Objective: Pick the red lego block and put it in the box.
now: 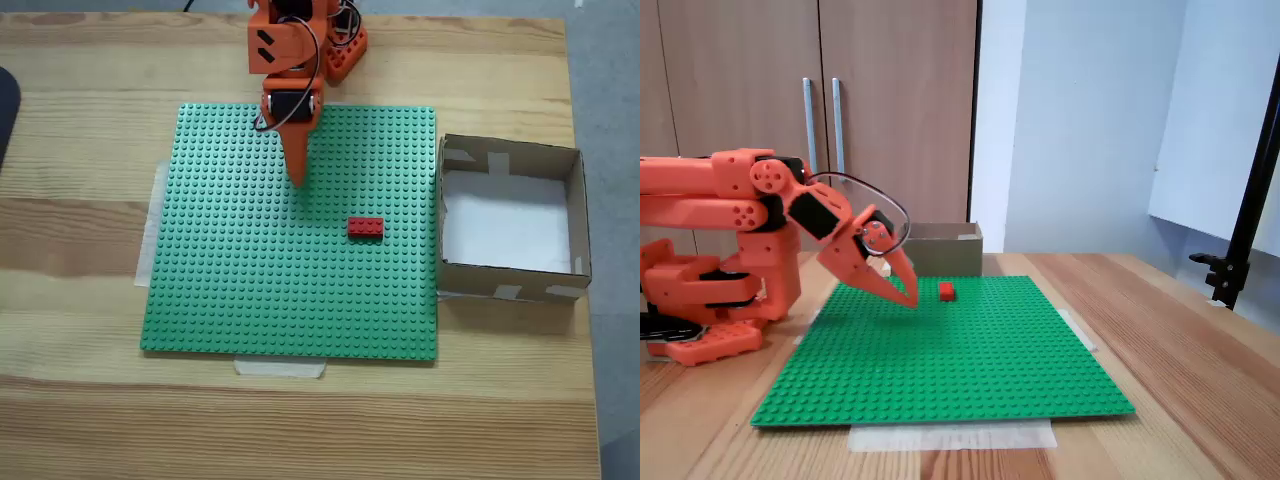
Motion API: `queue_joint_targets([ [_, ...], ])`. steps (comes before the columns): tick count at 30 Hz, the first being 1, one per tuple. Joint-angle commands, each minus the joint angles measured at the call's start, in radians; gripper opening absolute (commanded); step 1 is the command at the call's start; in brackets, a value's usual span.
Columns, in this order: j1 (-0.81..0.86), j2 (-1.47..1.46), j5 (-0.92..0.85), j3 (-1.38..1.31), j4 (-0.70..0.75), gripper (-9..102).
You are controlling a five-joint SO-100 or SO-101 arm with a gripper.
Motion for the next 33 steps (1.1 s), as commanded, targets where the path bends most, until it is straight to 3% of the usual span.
queue_joint_targets([
  [1,0.009,-0.077,-0.018,-0.08,0.006,-1],
  [10,0.005,-0.448,0.006,-0.446,0.071,-1],
  [33,-0.138,-1.149,0.232,-1.206,0.446,0],
])
